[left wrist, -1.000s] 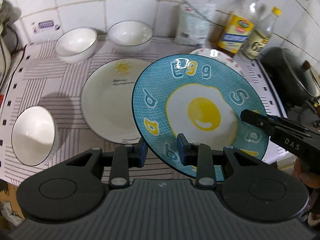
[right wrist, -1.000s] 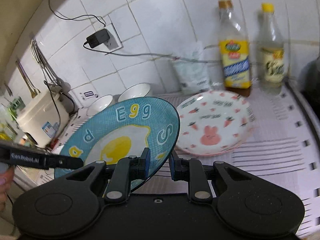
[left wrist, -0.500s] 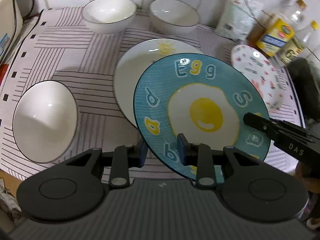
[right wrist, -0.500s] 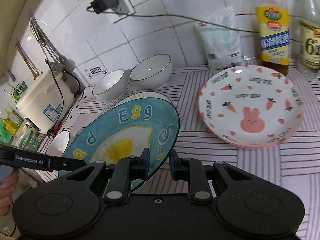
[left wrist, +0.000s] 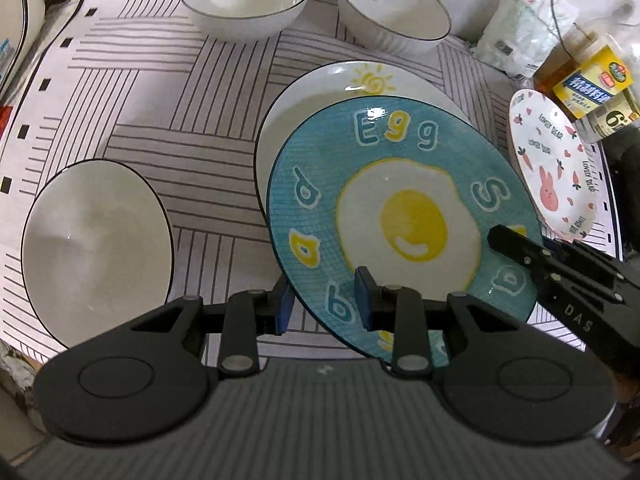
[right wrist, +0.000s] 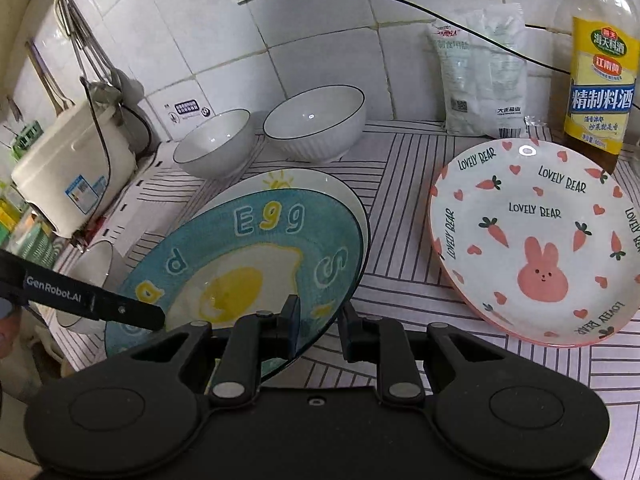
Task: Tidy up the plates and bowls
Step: 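Carry the blue egg plate over the sun plate and lower it on, then open both grippers and pull back from the stacked plates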
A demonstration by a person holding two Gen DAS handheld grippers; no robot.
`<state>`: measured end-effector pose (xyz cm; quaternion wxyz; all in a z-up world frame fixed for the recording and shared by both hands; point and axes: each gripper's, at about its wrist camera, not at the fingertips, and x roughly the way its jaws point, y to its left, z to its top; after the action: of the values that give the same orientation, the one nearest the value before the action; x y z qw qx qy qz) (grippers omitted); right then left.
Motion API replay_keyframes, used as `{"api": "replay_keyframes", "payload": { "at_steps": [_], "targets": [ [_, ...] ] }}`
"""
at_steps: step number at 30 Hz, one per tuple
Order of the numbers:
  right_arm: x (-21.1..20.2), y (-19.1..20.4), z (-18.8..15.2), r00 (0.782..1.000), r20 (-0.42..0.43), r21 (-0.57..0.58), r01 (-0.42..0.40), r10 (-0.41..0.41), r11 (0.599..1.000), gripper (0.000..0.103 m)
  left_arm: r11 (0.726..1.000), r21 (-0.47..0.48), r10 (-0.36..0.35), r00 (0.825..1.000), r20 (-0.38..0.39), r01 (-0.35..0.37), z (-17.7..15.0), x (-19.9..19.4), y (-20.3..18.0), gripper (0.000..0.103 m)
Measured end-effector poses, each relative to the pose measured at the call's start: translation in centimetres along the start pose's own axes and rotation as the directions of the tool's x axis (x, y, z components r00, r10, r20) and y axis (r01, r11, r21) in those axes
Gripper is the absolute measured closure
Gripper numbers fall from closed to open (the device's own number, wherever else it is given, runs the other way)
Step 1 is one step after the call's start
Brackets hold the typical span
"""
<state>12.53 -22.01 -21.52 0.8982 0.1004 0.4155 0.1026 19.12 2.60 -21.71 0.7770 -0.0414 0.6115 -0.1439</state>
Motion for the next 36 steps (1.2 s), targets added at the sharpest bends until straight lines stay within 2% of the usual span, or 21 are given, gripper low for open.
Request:
{"api": "replay_keyframes", "payload": {
  "at_steps": [6,12,16,22,26,31,36],
  "targets": [
    [0.3,0.7,0.2,0.999,-0.02,-0.031,0.043,-0.044,0.999,0.077,1.0,-0.01,-0.013,0.999,-0.029,0.012,0.3,0.3,-0.1,0.072],
    [0.5,1.3,1.7,0.994,-0.07,-0.147,0.067,-0.078,0.987,0.074,0.998,-0.035,-0.046,0.997,-0.065,0.044,0.3,0.7,0.1,0.072],
    [0.9,2.4,1.5,0.986,-0.09,-0.188,0.121,-0.14,0.975,0.066,0.999,-0.026,-0.032,0.996,-0.084,0.03,-0.2,0.8,-0.6,0.071],
    [1.7,2.8,1.6,0.977,-0.088,-0.145,0.181,-0.195,0.973,0.062,0.999,-0.031,-0.02,0.994,-0.106,0.017,0.2,1.4,-0.4,0.071],
    [2.6,2.7,1.5,0.975,-0.081,-0.085,0.202,-0.209,0.976,0.062,1.0,0.001,0.008,0.993,-0.116,-0.008,0.7,1.9,-0.5,0.071],
    [3.2,3.1,1.1,0.971,-0.034,-0.071,0.232,-0.235,0.97,0.062,1.0,0.014,0.01,0.993,-0.113,-0.009,0.9,2.1,-0.1,0.072],
    [3.4,3.8,0.9,0.96,-0.017,-0.092,0.276,-0.278,0.957,0.064,0.994,0.103,0.039,0.996,-0.074,-0.031,0.4,0.4,-1.1,0.072]
  ]
}}
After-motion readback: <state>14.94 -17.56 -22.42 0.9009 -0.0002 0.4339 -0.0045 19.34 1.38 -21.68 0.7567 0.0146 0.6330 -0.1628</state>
